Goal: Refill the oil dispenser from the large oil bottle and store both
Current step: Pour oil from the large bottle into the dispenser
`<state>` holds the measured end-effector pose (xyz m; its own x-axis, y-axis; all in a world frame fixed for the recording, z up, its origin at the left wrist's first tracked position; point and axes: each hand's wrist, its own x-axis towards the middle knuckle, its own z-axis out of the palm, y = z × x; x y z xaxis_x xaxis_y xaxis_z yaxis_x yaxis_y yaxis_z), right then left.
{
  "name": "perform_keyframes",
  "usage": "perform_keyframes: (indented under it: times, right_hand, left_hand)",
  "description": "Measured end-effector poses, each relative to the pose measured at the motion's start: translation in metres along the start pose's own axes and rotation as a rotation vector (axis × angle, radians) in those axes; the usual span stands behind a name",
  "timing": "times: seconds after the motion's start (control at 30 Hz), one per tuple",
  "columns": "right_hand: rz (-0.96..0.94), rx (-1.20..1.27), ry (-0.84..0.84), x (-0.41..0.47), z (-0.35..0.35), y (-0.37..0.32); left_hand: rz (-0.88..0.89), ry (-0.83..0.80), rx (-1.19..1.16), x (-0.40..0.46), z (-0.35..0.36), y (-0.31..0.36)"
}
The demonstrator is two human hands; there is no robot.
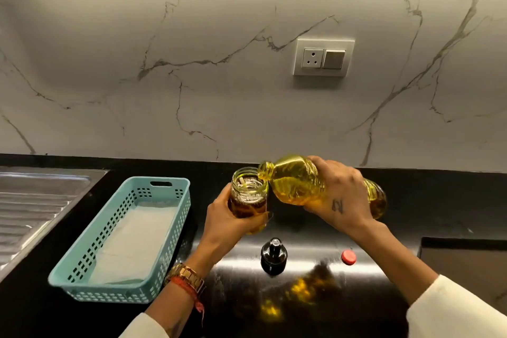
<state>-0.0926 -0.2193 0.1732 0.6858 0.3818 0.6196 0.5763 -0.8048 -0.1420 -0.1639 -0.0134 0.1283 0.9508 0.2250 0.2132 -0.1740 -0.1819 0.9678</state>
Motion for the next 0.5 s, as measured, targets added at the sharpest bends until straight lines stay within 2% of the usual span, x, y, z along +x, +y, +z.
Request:
perform_keyframes:
  times: [0.13, 0.33, 0.5]
  right_hand:
    - [0.121, 0.252, -0.07, 0.0, -0.007, -0.006]
    - [0.414, 0.732, -0.017, -0.004, -0.008, 0.004]
    - [0.582, 0.92, 0.022, -0.019, 0.004, 0.013]
  left_hand:
    - [0.009, -0.005, -0.031, 0.005, 0.003, 0.005]
    - [-0.023, 0.012, -0.019, 0.007, 0.002, -0.015]
    - [-0.124, 0.072, 0.088, 0.001, 0.001, -0.055]
